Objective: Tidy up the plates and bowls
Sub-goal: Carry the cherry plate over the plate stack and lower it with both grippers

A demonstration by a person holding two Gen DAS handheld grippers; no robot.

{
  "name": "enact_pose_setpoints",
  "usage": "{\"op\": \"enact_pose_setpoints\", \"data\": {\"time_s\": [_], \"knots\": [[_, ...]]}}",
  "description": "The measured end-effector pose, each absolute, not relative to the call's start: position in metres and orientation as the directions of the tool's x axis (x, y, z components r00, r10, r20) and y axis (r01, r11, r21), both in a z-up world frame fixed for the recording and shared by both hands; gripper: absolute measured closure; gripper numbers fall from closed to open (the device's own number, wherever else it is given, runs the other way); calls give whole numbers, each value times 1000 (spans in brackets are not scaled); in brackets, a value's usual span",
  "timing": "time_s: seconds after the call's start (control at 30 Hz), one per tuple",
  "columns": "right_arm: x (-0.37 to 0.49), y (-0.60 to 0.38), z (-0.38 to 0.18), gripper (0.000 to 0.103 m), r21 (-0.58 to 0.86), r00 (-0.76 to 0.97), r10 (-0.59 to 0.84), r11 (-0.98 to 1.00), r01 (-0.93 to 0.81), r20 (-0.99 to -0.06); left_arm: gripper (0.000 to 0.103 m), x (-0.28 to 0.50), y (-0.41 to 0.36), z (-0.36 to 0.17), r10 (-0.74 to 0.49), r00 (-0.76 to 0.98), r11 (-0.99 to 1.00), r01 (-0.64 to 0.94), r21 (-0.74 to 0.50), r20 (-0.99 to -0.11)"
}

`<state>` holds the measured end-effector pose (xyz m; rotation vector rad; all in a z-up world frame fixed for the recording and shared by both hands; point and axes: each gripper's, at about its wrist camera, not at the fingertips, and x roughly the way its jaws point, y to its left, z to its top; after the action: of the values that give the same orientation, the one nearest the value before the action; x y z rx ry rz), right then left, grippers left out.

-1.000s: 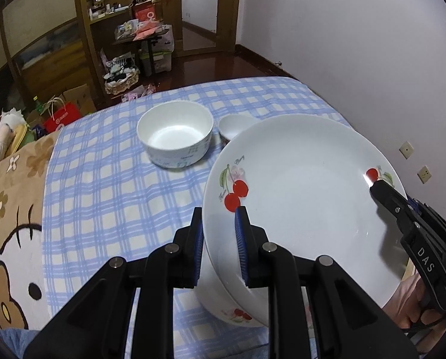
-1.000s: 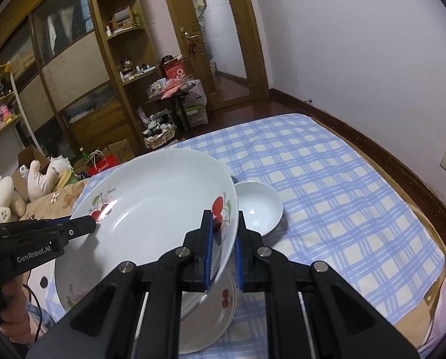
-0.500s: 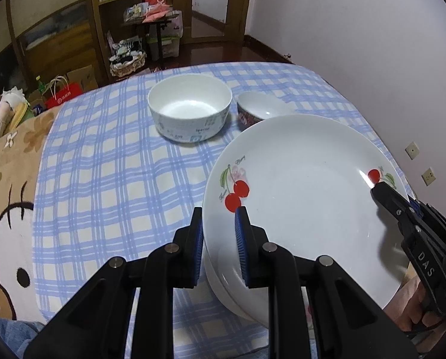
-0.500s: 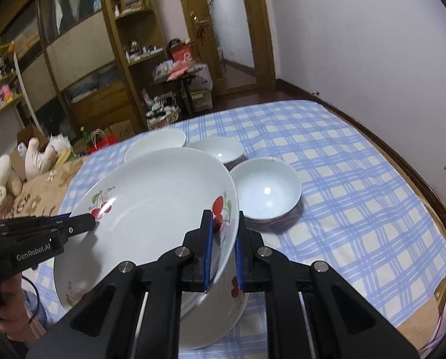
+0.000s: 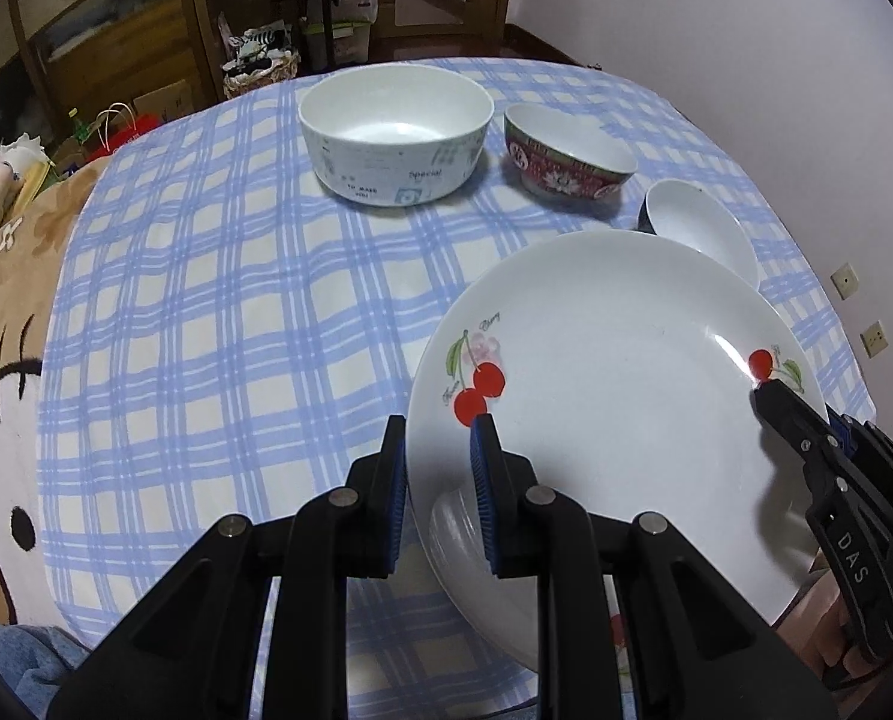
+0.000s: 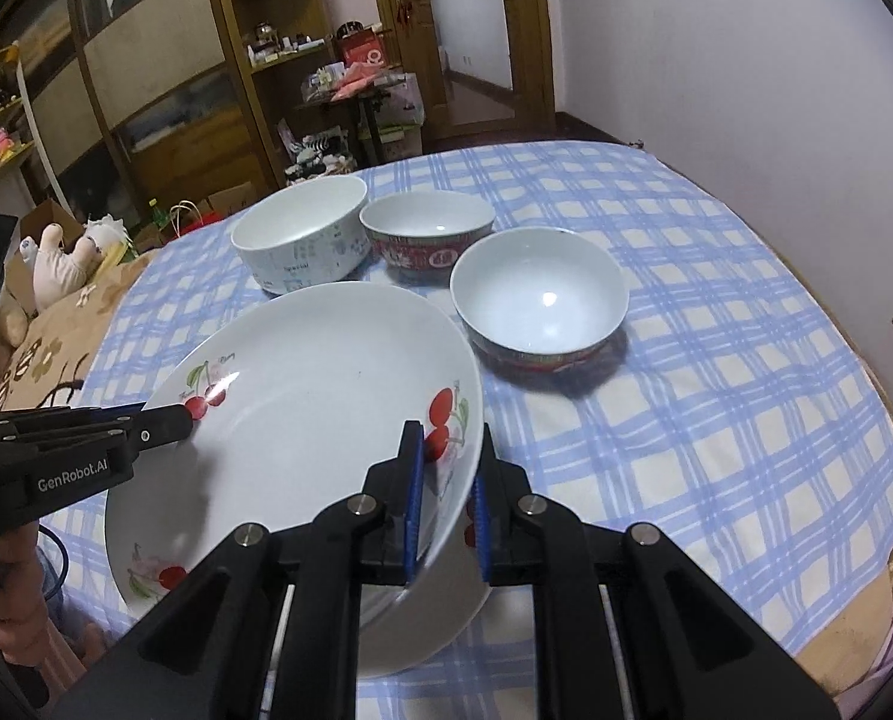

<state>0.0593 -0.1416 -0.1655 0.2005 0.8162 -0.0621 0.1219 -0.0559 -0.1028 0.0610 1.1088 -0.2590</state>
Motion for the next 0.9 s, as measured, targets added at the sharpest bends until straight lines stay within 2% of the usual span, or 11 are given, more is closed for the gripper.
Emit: {"op": "enact_pose_setpoints", "data": {"time_s": [0.27, 0.9], "knots": [[63, -144, -176, 88, 131, 662, -5, 979, 156, -750, 83, 127, -59, -123, -194, 367, 967, 228, -114, -910], [78, -149, -200, 88, 134, 611, -7, 974, 184, -791, 83, 134, -74, -142, -114, 376, 961, 278, -6, -920]]}}
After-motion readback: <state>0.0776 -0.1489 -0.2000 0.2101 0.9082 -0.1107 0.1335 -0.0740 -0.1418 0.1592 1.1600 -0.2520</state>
